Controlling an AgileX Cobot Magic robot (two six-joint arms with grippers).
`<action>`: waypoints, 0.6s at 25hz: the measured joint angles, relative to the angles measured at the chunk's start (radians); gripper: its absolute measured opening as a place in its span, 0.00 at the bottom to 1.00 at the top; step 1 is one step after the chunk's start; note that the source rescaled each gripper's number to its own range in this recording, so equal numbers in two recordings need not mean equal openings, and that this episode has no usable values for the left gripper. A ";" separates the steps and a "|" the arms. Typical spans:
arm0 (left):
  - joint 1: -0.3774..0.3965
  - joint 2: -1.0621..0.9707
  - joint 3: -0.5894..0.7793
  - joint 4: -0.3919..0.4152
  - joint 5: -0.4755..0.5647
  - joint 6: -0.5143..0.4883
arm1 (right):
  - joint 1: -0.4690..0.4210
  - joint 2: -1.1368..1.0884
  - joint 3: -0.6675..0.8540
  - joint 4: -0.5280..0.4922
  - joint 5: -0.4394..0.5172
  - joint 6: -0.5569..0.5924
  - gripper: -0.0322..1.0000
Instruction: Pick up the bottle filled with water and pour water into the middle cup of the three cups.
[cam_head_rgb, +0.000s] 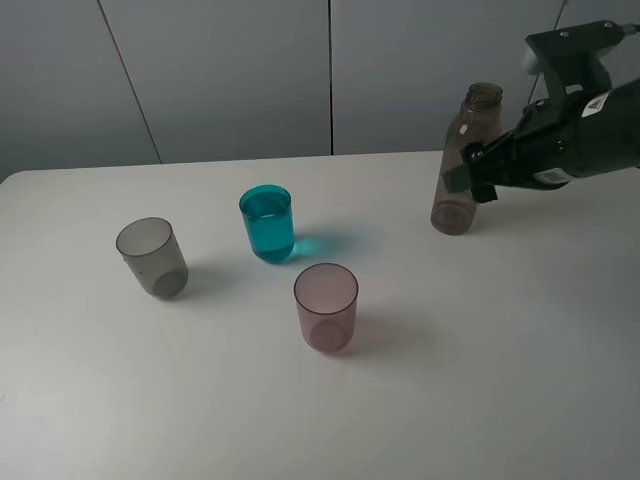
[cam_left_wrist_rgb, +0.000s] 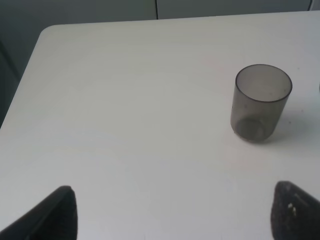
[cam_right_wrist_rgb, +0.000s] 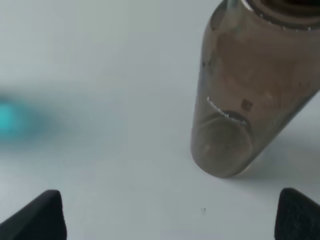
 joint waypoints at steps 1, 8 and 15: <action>0.000 0.000 0.000 0.000 0.000 0.000 | 0.000 -0.037 -0.001 -0.015 0.033 0.000 0.70; 0.000 0.000 0.000 0.000 0.000 0.000 | 0.000 -0.295 -0.005 -0.149 0.296 0.177 0.70; 0.000 0.000 0.000 0.000 0.000 0.000 | 0.000 -0.491 -0.005 -0.322 0.591 0.472 0.70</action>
